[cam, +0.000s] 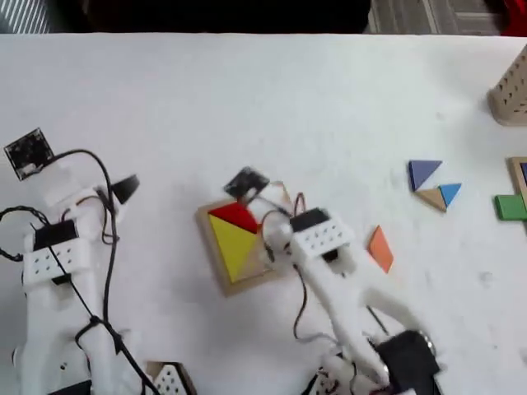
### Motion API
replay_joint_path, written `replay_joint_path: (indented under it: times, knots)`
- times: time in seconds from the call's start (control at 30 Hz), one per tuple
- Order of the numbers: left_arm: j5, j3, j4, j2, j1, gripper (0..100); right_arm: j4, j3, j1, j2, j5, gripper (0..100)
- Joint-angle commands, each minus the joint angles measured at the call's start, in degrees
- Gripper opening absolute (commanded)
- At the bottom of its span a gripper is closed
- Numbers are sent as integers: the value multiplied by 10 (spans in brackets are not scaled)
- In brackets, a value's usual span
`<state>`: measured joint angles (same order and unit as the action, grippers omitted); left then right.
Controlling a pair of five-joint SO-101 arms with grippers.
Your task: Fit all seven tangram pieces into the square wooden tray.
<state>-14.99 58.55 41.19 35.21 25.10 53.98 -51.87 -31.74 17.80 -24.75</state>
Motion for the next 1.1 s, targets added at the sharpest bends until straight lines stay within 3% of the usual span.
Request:
replay_joint_path:
  times: [0.0, 0.27, 0.67, 0.87, 1.07]
  knots:
    - [5, -2, -11, 15, -17, 366, 4, -59, -95, 98, 9, 18]
    - [5, -3, -11, 15, -17, 366, -7, -138, -182, 225, 11, 18]
    - [1, -6, -15, 15, 9, 366, -101, -90, -200, 58, 138, 18]
    - [0, -3, -43, 15, 27, 365, -108, -61, -201, 15, 142, 18]
    - [0, -3, -43, 15, 27, 365, -180, -21, -201, -37, 143, 18]
